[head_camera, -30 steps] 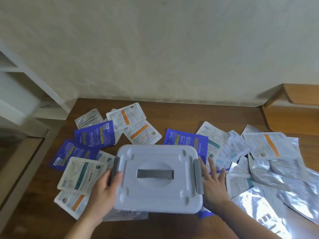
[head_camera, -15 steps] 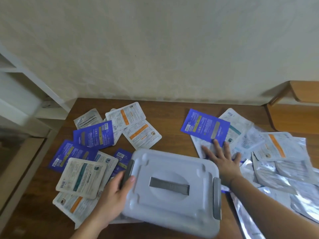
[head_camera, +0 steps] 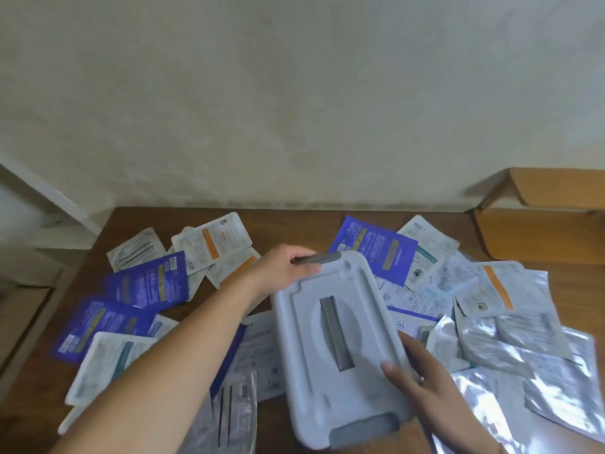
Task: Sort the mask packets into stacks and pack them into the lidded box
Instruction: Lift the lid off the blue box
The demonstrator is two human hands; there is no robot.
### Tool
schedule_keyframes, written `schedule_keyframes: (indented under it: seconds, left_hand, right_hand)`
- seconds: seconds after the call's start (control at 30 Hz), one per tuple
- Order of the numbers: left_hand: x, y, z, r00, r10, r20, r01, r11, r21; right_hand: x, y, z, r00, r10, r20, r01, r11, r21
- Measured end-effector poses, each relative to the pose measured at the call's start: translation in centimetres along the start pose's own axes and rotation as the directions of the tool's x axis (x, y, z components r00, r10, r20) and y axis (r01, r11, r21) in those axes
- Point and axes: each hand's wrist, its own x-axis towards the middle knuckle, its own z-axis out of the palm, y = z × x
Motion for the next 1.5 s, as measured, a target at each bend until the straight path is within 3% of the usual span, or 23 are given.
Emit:
schedule_keyframes:
  seconds: [0.1, 0.23, 0.4, 0.53, 0.7, 0.8, 0.93, 1.13, 1.23, 1.3, 1.5]
  left_hand:
    - [2.8, 0.9, -0.3, 0.983, -0.003, -0.182, 0.016, 0.997, 0.073]
    - [3.4, 1.0, -0.7, 0.933, -0.021, -0.358, 0.105, 0.971, 0.215]
    - [1.2, 0.1, -2.0, 0.842, -0.068, -0.535, 0.241, 0.935, 0.260]
    - [-1.1, -1.8, -2.0, 0.848, -0.167, -0.503, 0.387, 0.844, 0.372]
    - [-3.6, -2.9, -1.2, 0.835, -0.207, -0.510, 0.362, 0.905, 0.225]
    - [-5.2, -3.9, -0.3, 0.871, -0.229, -0.435, 0.353, 0.907, 0.229]
    - [-6.4, -3.6, 0.7, 0.843, -0.276, -0.463, 0.331, 0.943, 0.041]
    - [-6.6, -2.9, 1.0, 0.859, -0.260, -0.440, 0.330, 0.940, 0.089]
    - [-6.7, -3.2, 0.8, 0.848, -0.202, -0.490, 0.341, 0.916, 0.212]
    - [-6.9, -3.2, 0.8, 0.893, -0.184, -0.411, 0.324, 0.897, 0.301]
    - [-8.6, -4.4, 0.7, 0.892, -0.270, -0.362, 0.361, 0.909, 0.210]
  right_hand:
    - [0.7, 0.4, 2.9, 0.998, -0.001, -0.064, 0.000, 1.000, -0.017]
    - [1.2, 0.6, 6.0, 0.933, 0.133, -0.335, -0.114, 0.991, 0.076]
    - [3.9, -0.2, 5.4, 0.873, 0.314, -0.374, -0.178, 0.918, 0.354]
    - [7.8, -2.9, 2.4, 0.820, 0.103, -0.563, -0.077, 0.995, 0.069]
    - [9.5, -3.9, 1.7, 0.873, -0.088, -0.480, -0.048, 0.963, -0.264]
    - [8.8, -3.2, 1.4, 0.901, -0.129, -0.415, -0.026, 0.937, -0.348]
    - [9.5, -3.7, 0.5, 0.916, -0.191, -0.352, 0.009, 0.888, -0.460]
    - [10.6, -4.9, -0.3, 0.945, -0.177, -0.275, 0.004, 0.847, -0.532]
    - [10.2, -4.8, -0.2, 0.953, -0.149, -0.263, -0.012, 0.850, -0.527]
    - [10.0, -4.8, -0.1, 0.954, -0.148, -0.260, -0.013, 0.847, -0.531]
    - [9.3, -4.8, -0.1, 0.956, -0.189, -0.223, 0.032, 0.826, -0.563]
